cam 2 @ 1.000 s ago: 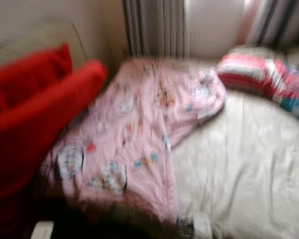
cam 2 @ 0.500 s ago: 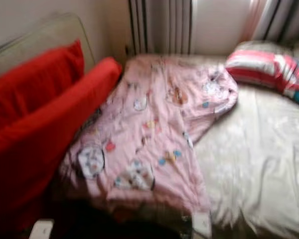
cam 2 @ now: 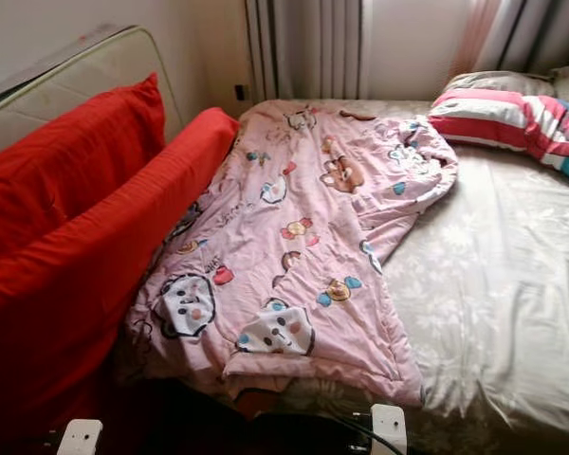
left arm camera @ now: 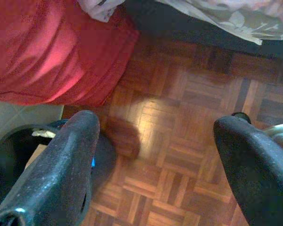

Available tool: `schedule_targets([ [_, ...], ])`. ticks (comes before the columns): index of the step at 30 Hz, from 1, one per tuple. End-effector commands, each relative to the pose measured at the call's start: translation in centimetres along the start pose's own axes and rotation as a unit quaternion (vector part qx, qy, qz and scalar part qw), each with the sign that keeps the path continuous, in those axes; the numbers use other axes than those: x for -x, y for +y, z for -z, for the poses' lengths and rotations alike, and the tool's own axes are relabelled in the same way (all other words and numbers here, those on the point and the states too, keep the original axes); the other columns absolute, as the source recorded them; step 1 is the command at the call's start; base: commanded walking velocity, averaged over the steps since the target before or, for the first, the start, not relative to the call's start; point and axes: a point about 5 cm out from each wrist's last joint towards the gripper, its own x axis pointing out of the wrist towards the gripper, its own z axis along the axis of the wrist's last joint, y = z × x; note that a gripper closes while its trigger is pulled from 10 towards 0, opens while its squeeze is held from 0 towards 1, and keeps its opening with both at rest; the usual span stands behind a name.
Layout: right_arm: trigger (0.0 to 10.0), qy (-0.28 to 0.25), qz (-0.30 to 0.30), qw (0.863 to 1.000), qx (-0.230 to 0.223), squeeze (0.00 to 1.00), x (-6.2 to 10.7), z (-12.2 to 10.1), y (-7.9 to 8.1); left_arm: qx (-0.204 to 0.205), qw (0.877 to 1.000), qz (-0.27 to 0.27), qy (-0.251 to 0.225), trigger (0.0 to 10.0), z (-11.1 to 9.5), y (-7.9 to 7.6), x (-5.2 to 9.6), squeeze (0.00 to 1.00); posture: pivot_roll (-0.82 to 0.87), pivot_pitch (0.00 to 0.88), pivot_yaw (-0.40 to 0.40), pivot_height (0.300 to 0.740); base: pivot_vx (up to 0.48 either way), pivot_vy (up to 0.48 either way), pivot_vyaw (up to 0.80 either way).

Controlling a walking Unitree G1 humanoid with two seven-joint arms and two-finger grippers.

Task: Clean up the room

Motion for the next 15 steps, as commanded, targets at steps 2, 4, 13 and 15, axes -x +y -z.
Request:
schedule_targets([
  [2, 10.0, -0.003, -0.003, 1.000, -0.005, 0.00, -0.1, -0.3, 0.4, -0.004, 1.000, -0.002, 0.001, 10.0, -0.2, 0.3, 0.0, 0.00, -0.03, 0.000, 0.097, 0.740, 0.000, 0.000, 0.00],
  [4, 10.0, -0.007, -0.003, 1.000, -0.007, 0.00, -0.2, -0.6, 0.4, -0.005, 1.000, -0.002, 0.002, 10.0, -0.2, 0.3, 0.0, 0.00, -0.02, 0.000, 0.098, 0.740, 0.000, 0.000, 0.00],
  [13, 10.0, -0.040, 0.003, 0.999, -0.003, 0.00, -0.4, -2.5, -0.5, 0.013, 1.000, -0.005, 0.006, 10.0, -0.1, -0.7, -0.2, 0.00, 0.05, 0.000, 0.056, 0.740, 0.000, 0.000, 0.00],
  [15, 10.0, -0.048, 0.004, 0.999, -0.002, 0.00, -0.5, -3.1, -0.8, 0.018, 1.000, -0.005, 0.007, 10.0, -0.1, -0.9, -0.2, 0.00, 0.04, 0.000, 0.055, 0.740, 0.000, 0.000, 0.00],
])
